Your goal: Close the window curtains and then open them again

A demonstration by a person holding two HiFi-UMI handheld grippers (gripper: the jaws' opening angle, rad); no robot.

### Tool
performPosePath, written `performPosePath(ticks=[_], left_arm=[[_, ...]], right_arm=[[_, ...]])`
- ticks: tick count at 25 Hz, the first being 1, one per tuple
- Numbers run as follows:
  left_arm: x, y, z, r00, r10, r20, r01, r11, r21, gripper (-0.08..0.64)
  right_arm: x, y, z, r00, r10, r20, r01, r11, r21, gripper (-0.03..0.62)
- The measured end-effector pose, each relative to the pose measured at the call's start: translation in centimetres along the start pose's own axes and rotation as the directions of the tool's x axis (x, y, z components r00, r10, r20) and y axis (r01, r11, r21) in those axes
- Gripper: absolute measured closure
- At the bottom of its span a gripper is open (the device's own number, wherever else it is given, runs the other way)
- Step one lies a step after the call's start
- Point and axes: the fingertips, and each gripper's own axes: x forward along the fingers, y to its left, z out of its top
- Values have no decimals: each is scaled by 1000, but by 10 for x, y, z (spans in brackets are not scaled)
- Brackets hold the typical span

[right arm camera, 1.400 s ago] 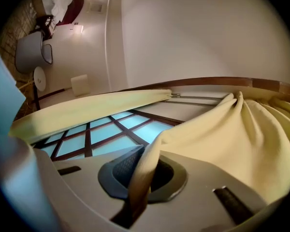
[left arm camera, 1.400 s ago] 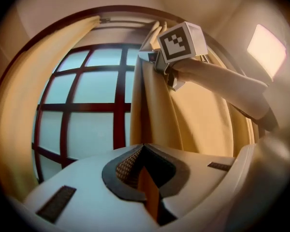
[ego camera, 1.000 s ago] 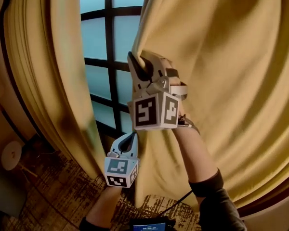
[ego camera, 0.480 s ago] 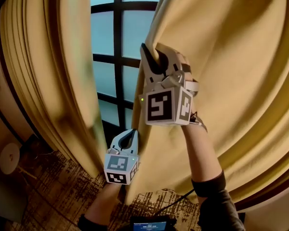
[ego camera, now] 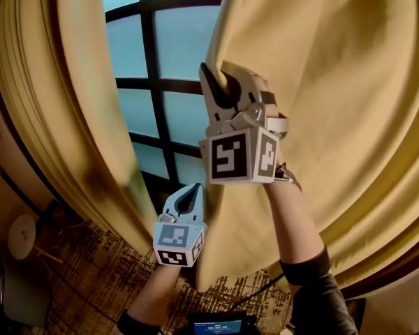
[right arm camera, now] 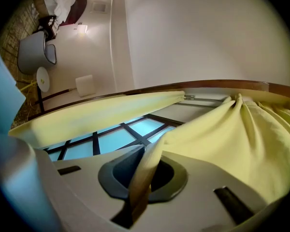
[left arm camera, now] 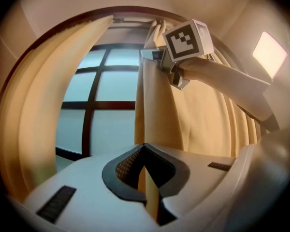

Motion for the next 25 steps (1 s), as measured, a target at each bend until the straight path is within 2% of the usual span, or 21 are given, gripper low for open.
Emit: performPosePath(ticks=[5,10,16,25], left_arm=[[0,-6,-8,999,29,-20,-29,1000,5,557],[-3,-8,-4,999,43,-11,-43,999,15,556],[-16,0,3,999,38,10,-38,999,13,556],[-53,61,11,999,40,34,-40,999,17,556]], right_arm=[[-10,-8,-6,999,-31,10,31,999,25,561],[-10,-3,-10,999,-20,30,19,999,38,561],[-14,-7,7,999,-32,11,31,999,39,560],[20,14,44,998,-67,-7,67,998,18,561]])
